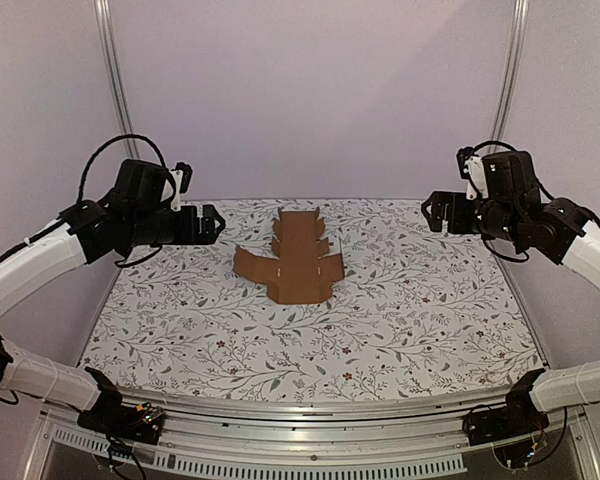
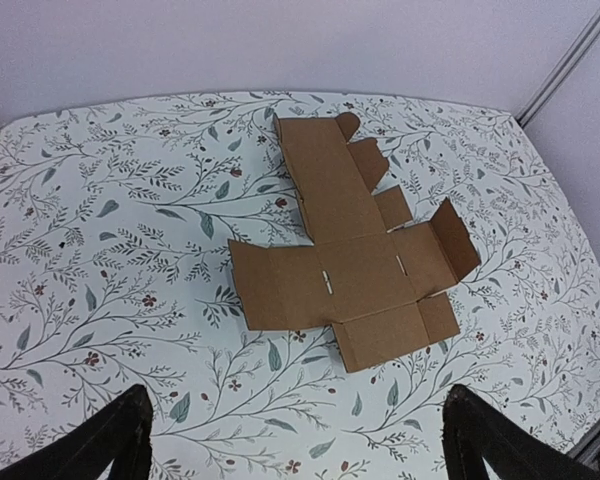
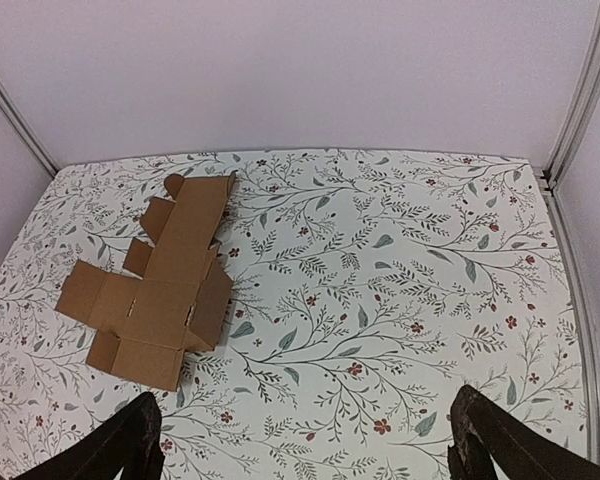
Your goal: Fold the paper box
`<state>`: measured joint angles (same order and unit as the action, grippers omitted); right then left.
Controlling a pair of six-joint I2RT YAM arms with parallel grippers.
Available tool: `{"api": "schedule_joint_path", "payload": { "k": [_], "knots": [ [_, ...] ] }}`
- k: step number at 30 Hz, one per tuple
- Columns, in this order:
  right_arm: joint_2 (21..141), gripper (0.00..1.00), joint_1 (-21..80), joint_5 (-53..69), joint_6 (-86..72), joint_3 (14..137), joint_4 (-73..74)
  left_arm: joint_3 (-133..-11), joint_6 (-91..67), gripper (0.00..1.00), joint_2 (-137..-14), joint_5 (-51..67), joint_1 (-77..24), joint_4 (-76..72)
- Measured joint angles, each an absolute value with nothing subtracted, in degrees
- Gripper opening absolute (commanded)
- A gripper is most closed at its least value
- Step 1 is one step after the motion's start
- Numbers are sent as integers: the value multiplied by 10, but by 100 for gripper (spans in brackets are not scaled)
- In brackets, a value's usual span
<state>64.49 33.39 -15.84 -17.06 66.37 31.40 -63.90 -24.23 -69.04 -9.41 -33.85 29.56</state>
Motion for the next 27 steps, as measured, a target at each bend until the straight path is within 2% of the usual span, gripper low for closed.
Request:
{"api": "schedule_joint_path", "payload": {
  "k": [10,16,27],
  "knots": [
    [667,99,335,-145,-139,679,337,-645,-241,100,-691,-101,-338,305],
    [730,99,367,-131,-149,688,337,-645,-241,100,-702,-116,-338,308],
    [880,96,388,-83,-262,708,290,-633,-258,100,-714,-120,-338,309]
  ]
}}
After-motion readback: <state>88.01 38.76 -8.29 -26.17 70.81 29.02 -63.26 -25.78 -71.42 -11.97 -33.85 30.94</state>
